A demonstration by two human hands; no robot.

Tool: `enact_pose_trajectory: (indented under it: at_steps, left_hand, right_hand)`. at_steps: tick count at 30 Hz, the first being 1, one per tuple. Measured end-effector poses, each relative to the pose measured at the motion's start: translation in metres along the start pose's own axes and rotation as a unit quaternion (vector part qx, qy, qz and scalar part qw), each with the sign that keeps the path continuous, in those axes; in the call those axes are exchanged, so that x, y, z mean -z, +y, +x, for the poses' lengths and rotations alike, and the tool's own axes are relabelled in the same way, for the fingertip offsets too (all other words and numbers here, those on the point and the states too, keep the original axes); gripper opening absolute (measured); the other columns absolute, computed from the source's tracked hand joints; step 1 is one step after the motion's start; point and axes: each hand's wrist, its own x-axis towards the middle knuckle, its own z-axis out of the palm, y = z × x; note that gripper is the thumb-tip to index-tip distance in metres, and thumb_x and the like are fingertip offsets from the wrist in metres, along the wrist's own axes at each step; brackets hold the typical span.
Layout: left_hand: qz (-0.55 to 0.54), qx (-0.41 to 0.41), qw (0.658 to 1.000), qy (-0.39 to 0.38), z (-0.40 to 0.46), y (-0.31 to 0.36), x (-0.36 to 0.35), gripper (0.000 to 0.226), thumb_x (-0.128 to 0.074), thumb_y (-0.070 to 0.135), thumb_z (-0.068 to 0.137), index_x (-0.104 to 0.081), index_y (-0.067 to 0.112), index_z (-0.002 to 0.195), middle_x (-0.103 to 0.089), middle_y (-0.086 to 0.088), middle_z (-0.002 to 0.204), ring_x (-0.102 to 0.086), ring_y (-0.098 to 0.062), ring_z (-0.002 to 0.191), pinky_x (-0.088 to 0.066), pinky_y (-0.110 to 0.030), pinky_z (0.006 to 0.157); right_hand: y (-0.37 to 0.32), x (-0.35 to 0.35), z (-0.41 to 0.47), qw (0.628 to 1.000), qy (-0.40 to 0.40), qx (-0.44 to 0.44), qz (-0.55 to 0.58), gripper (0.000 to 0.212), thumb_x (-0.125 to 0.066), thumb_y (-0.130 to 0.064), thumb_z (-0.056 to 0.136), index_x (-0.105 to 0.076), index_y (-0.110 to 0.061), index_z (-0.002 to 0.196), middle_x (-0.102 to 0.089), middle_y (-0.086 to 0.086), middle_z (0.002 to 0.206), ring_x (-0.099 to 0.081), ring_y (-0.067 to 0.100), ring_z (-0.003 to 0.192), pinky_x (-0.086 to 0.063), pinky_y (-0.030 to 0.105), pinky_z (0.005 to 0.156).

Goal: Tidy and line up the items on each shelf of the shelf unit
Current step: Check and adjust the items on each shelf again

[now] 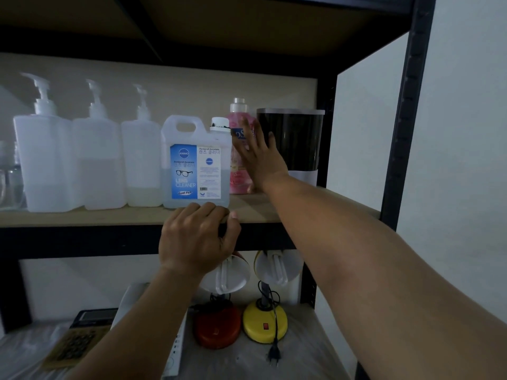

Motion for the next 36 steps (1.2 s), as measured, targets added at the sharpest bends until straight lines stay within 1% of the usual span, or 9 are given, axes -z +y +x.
enact_pose_trajectory:
  at_steps: [4, 7, 11, 15, 19, 22, 31, 33, 36]
  left_hand:
    - [0.001, 0.005, 1.0, -0.001, 0.0, 0.001, 0.0, 0.042, -0.048, 0.036, 0.098, -0.066, 0.017, 0.065, -0.061, 0.001, 0.06, -0.053, -0.019, 0.053, -0.03, -0.027, 0.055]
    - [0.0, 0.006, 1.0, 0.002, 0.0, 0.001, 0.001, 0.043, -0.048, 0.036, 0.098, -0.065, 0.016, 0.064, -0.061, 0.001, 0.06, -0.053, -0.019, 0.052, -0.031, -0.027, 0.055]
    - [-0.003, 0.006, 1.0, 0.0, 0.0, 0.001, 0.001, 0.043, -0.048, 0.036, 0.098, -0.065, 0.016, 0.064, -0.061, 0.0, 0.059, -0.053, -0.019, 0.052, -0.033, -0.027, 0.054]
    - [-0.002, 0.005, 1.0, 0.006, 0.0, 0.001, 0.001, 0.043, -0.048, 0.036, 0.098, -0.064, 0.016, 0.063, -0.059, 0.0, 0.059, -0.052, -0.019, 0.052, -0.031, -0.026, 0.055]
    - [0.001, 0.004, 1.0, 0.007, 0.0, -0.001, 0.0, 0.044, -0.048, 0.036, 0.099, -0.065, 0.016, 0.064, -0.06, 0.001, 0.059, -0.052, -0.019, 0.052, -0.03, -0.026, 0.055]
    - [0.001, 0.005, 1.0, 0.007, -0.001, -0.001, -0.001, 0.045, -0.047, 0.037, 0.099, -0.065, 0.016, 0.064, -0.06, 0.001, 0.059, -0.052, -0.019, 0.052, -0.033, -0.027, 0.054]
    - [0.001, 0.009, 1.0, -0.002, -0.001, -0.001, -0.001, 0.041, -0.05, 0.036, 0.098, -0.068, 0.016, 0.066, -0.062, 0.0, 0.061, -0.054, -0.02, 0.053, -0.037, -0.029, 0.053]
    - [0.003, 0.01, 1.0, -0.001, -0.001, -0.001, -0.002, 0.04, -0.051, 0.035, 0.097, -0.067, 0.016, 0.066, -0.061, 0.001, 0.06, -0.053, -0.019, 0.053, -0.035, -0.028, 0.053]
    - [0.004, 0.01, 1.0, -0.003, -0.001, -0.001, 0.0, 0.041, -0.049, 0.035, 0.098, -0.068, 0.016, 0.066, -0.061, 0.001, 0.061, -0.052, -0.019, 0.053, -0.034, -0.028, 0.054]
  right_hand:
    - [0.003, -0.003, -0.001, 0.999, 0.001, 0.011, -0.033, 0.138, -0.078, -0.054, 0.081, 0.036, -0.019, 0.15, 0.033, 0.025, 0.159, 0.012, 0.048, 0.152, -0.017, 0.063, 0.121]
    - [0.001, -0.002, -0.001, 0.999, 0.001, 0.014, -0.035, 0.135, -0.076, -0.053, 0.083, 0.036, -0.019, 0.15, 0.032, 0.026, 0.159, 0.01, 0.048, 0.152, -0.016, 0.063, 0.121]
    - [-0.001, -0.002, 0.0, 1.0, -0.003, 0.01, -0.027, 0.139, -0.079, -0.054, 0.08, 0.035, -0.018, 0.151, 0.031, 0.027, 0.16, 0.009, 0.048, 0.152, -0.016, 0.064, 0.121]
    - [-0.002, -0.001, 0.0, 1.0, -0.001, 0.006, -0.026, 0.142, -0.082, -0.054, 0.077, 0.033, -0.019, 0.153, 0.031, 0.027, 0.16, 0.008, 0.048, 0.152, -0.016, 0.064, 0.121]
    - [-0.005, 0.002, 0.0, 1.0, -0.009, 0.009, -0.018, 0.148, -0.081, -0.068, 0.068, 0.03, -0.018, 0.154, 0.031, 0.026, 0.16, 0.009, 0.049, 0.152, -0.014, 0.065, 0.12]
    - [-0.005, 0.001, 0.001, 1.0, -0.007, 0.008, -0.016, 0.148, -0.078, -0.071, 0.067, 0.029, -0.018, 0.154, 0.031, 0.027, 0.159, 0.009, 0.049, 0.152, -0.013, 0.065, 0.12]
    - [-0.004, 0.011, -0.006, 0.999, -0.021, 0.007, -0.023, 0.146, -0.077, -0.071, 0.069, 0.031, -0.019, 0.154, 0.031, 0.026, 0.16, 0.011, 0.047, 0.152, -0.012, 0.064, 0.121]
    - [-0.002, 0.017, -0.013, 1.0, -0.023, 0.0, -0.014, 0.143, -0.079, -0.064, 0.073, 0.029, -0.018, 0.155, 0.027, 0.027, 0.161, 0.008, 0.046, 0.153, -0.013, 0.063, 0.121]
    - [-0.002, 0.028, -0.029, 0.999, -0.02, -0.018, 0.044, 0.124, -0.079, -0.034, 0.084, 0.019, -0.019, 0.159, 0.018, 0.024, 0.165, 0.001, 0.042, 0.154, -0.015, 0.059, 0.123]
